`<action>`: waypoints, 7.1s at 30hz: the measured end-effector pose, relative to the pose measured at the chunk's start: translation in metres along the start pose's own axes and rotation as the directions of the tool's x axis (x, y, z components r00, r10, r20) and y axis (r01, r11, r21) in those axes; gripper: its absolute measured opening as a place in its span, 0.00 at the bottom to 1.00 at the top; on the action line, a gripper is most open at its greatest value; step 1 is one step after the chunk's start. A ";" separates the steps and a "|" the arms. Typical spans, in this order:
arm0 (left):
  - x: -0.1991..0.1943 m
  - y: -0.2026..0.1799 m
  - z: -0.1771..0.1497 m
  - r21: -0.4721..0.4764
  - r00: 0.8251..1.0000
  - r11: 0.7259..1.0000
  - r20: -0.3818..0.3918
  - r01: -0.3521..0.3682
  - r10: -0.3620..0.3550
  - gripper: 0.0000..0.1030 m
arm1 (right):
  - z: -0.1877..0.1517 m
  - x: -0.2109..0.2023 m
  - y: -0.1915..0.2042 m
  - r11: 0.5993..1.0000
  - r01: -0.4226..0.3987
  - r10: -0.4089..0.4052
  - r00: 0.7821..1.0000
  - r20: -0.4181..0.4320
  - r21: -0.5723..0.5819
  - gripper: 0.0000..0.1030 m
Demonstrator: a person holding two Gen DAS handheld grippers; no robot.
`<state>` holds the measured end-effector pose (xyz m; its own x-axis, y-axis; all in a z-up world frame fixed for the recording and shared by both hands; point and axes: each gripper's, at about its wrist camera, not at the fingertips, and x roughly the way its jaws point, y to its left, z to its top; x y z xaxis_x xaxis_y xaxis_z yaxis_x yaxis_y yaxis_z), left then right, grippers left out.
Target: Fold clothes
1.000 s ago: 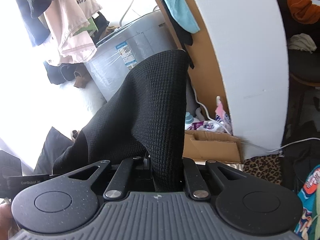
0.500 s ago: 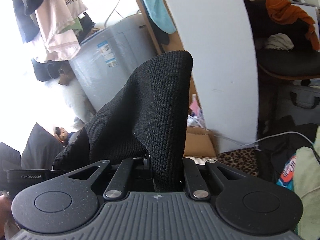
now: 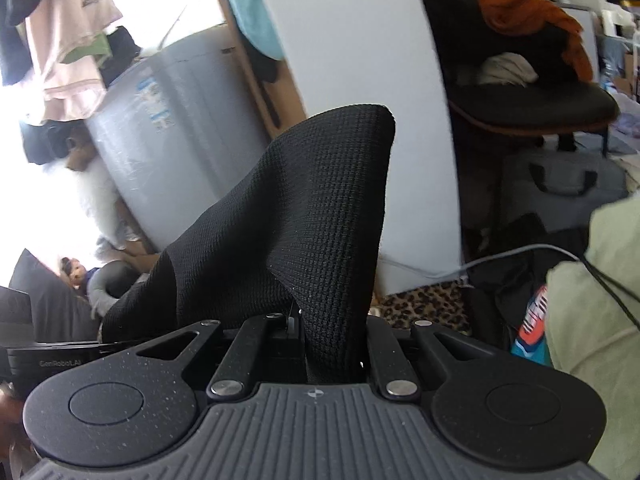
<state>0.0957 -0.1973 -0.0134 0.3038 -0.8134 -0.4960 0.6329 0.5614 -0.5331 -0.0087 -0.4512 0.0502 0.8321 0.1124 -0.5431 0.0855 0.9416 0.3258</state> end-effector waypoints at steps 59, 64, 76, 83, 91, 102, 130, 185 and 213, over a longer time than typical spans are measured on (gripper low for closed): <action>0.258 0.141 -0.089 -0.205 0.981 0.967 -0.090 0.152 -0.174 0.33 | -0.097 0.222 -0.175 0.969 0.247 -0.245 0.960 -0.136 -0.009 0.09; 0.277 0.150 -0.084 -0.234 0.975 0.958 -0.105 0.166 -0.195 0.33 | -0.087 0.243 -0.192 0.965 0.256 -0.245 0.956 -0.159 0.051 0.09; 0.310 0.185 -0.078 -0.308 0.970 0.940 -0.145 0.145 -0.197 0.33 | -0.073 0.295 -0.206 0.970 0.243 -0.232 0.947 -0.221 0.021 0.09; 0.326 0.199 -0.075 -0.325 0.973 0.941 -0.168 0.096 -0.158 0.33 | -0.077 0.323 -0.222 0.970 0.237 -0.216 0.945 -0.244 0.060 0.11; 0.339 0.207 -0.070 -0.337 0.972 0.940 -0.194 0.063 -0.135 0.34 | -0.077 0.355 -0.233 0.957 0.291 -0.275 0.919 -0.283 0.012 0.22; 0.351 0.207 -0.063 -0.344 0.967 0.938 -0.219 0.049 -0.131 0.34 | -0.067 0.390 -0.247 0.875 0.472 -0.482 0.829 -0.283 -0.108 0.34; 0.338 0.218 -0.041 -0.322 0.968 0.947 -0.233 0.013 -0.093 0.52 | -0.177 0.317 -0.159 0.942 0.333 -0.333 0.943 -0.004 -0.034 0.34; 0.349 0.278 0.025 -0.439 0.997 0.897 -0.081 -0.050 0.016 0.08 | -0.162 0.389 -0.121 0.988 0.154 -0.154 0.983 -0.098 -0.008 0.35; 0.354 0.210 -0.037 -0.211 0.984 0.975 -0.175 -0.064 0.027 0.02 | -0.154 0.367 -0.126 0.971 0.240 -0.238 0.965 -0.114 0.004 0.35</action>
<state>0.3101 -0.3623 -0.3262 0.1909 -0.7590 -0.6225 0.4474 0.6318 -0.6330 0.2013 -0.4798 -0.3091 0.7196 -0.0790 -0.6899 0.2849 0.9396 0.1895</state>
